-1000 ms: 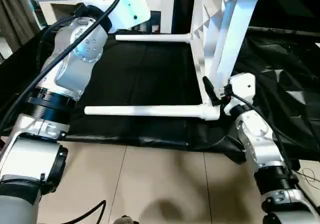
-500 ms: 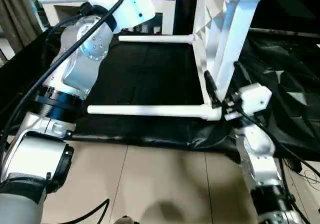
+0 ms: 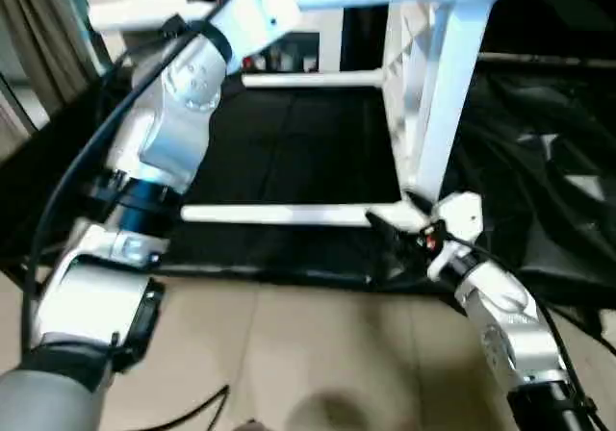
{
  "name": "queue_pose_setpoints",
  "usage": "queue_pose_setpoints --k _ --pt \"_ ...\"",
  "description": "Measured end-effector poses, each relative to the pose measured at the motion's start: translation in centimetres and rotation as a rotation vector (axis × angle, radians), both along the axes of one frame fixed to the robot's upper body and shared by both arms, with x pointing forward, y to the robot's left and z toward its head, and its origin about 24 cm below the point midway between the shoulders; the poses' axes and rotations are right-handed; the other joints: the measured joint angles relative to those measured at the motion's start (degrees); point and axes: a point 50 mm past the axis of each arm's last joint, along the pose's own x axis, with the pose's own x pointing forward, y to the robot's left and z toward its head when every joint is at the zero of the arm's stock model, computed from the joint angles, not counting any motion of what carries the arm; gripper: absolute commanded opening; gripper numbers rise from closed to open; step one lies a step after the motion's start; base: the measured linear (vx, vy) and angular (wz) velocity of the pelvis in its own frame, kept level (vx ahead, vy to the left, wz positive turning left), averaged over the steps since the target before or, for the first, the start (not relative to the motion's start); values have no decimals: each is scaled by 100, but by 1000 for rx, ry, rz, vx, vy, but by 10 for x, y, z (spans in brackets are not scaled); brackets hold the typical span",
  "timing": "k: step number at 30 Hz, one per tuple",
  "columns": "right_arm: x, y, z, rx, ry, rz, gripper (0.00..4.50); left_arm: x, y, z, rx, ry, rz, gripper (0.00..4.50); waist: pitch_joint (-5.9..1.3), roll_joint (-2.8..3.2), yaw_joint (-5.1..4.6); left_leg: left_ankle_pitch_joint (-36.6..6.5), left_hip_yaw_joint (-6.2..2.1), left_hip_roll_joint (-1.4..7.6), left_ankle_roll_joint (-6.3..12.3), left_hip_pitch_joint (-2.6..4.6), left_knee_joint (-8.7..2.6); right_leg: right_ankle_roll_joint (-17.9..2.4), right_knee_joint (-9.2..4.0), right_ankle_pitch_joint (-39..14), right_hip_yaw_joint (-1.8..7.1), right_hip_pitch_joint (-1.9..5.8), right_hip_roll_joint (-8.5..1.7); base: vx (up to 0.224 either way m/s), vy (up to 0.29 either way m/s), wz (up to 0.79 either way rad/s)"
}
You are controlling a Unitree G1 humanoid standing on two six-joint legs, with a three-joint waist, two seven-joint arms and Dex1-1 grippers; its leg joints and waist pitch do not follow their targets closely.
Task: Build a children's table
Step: Flip table
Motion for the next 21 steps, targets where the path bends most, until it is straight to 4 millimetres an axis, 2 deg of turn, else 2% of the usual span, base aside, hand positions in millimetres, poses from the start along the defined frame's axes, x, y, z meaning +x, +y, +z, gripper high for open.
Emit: queue_pose_setpoints --k 4,6,11,15,18,21 --pt "0 0 -6 15 74 -9 392 -1 4 9 -108 -9 -3 226 -10 24 25 23 -1 0 36 -6 -7 11 0 -6 -7 -1 -2 0 0 0" --pt "0 0 -7 13 86 -7 430 -2 7 14 -177 -15 -6 226 -10 23 35 23 0 0 37 -10 -2 11 -4 -7 -7 2 -3 0 0 0" --pt "1 2 -7 57 97 -39 450 -3 13 18 -334 -13 -11 226 -7 12 37 29 1 -1 48 -27 2 7 -31 -5 -8 4 -5 0 0 0" --pt "9 0 4 170 60 -85 450 -3 16 18 -403 -1 -15 226 1 -15 28 29 1 0 53 -35 3 6 -39 -4 -8 2 -5 0 0 0" --pt "17 8 21 281 -21 -40 450 -4 17 18 -434 6 -15 226 -2 -23 19 29 1 1 54 -36 3 7 -41 -4 -12 3 -5 0 0 0" --pt "24 11 22 307 -32 -27 450 -5 22 18 -461 8 -5 226 -2 -40 2 29 1 1 54 -38 3 5 -43 -3 -13 3 -5 0 0 0"
